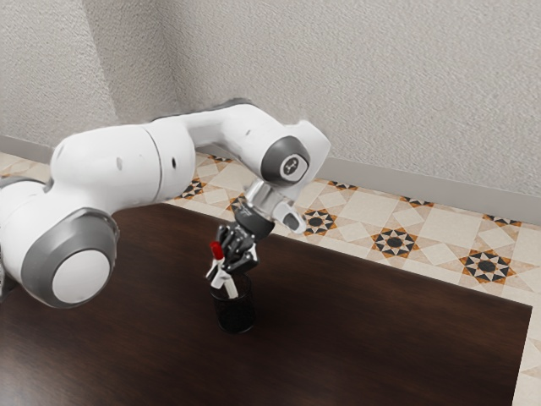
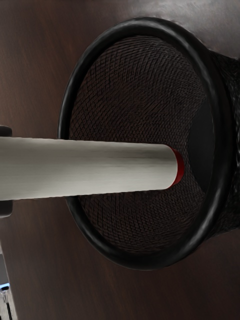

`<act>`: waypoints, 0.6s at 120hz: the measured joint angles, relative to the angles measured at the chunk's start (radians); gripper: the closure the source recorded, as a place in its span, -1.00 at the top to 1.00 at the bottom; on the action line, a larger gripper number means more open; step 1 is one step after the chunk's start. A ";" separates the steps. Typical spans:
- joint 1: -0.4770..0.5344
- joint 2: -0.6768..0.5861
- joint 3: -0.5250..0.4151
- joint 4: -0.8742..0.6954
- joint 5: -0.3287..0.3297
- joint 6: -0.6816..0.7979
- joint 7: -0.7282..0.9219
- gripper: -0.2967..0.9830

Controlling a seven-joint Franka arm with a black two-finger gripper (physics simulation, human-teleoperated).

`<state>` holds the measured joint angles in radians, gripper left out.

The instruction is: Put the marker into the pen holder.

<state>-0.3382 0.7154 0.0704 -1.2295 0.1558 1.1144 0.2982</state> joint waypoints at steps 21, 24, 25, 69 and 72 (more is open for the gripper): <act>0.004 0.042 0.003 -0.001 0.006 0.064 0.001 -0.63; 0.005 0.043 0.004 -0.002 0.006 0.070 0.001 -0.61; 0.005 0.044 0.004 -0.002 0.006 0.072 0.001 -0.60; 0.012 -0.313 0.009 -0.130 -0.027 0.176 -0.006 0.27; 0.019 -0.389 0.015 -0.173 -0.032 0.207 -0.006 0.29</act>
<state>-0.3187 0.3261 0.0850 -1.4024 0.1243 1.3214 0.2920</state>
